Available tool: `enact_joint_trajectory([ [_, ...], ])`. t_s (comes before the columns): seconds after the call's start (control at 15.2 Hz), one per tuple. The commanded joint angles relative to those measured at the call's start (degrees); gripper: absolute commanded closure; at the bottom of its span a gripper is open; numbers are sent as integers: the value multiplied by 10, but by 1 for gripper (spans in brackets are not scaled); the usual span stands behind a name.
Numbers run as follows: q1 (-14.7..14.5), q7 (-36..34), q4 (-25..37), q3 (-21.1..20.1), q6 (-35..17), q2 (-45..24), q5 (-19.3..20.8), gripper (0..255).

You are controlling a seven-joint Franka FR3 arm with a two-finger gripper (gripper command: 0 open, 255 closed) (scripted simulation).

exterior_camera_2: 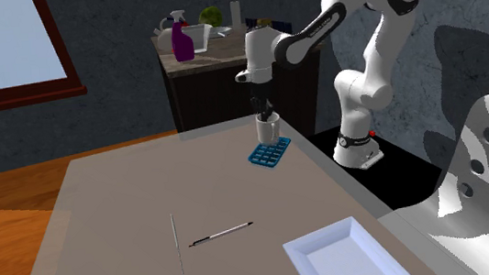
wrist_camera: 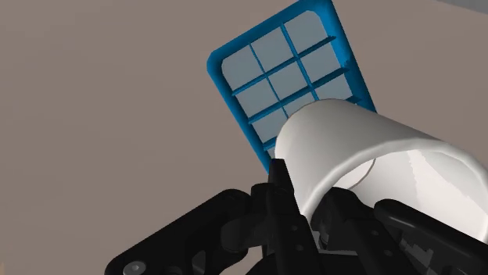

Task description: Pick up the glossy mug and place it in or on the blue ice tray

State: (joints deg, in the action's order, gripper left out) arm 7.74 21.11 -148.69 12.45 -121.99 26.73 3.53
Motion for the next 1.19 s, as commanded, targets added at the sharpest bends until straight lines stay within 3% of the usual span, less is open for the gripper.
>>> enact_joint_trajectory([
  [0.0, -1, 0, -12, 1, -19, -7, 0, 255],
  [0.2, -1, 3, -28, 4, -51, -23, -1, 255],
  [0.73, -1, 3, -28, 4, -51, -23, -1, 255],
  [0.79, -1, 3, -28, 4, -51, -23, -1, 0],
  [1.12, -1, 3, -28, 4, -51, -23, -1, 0],
])
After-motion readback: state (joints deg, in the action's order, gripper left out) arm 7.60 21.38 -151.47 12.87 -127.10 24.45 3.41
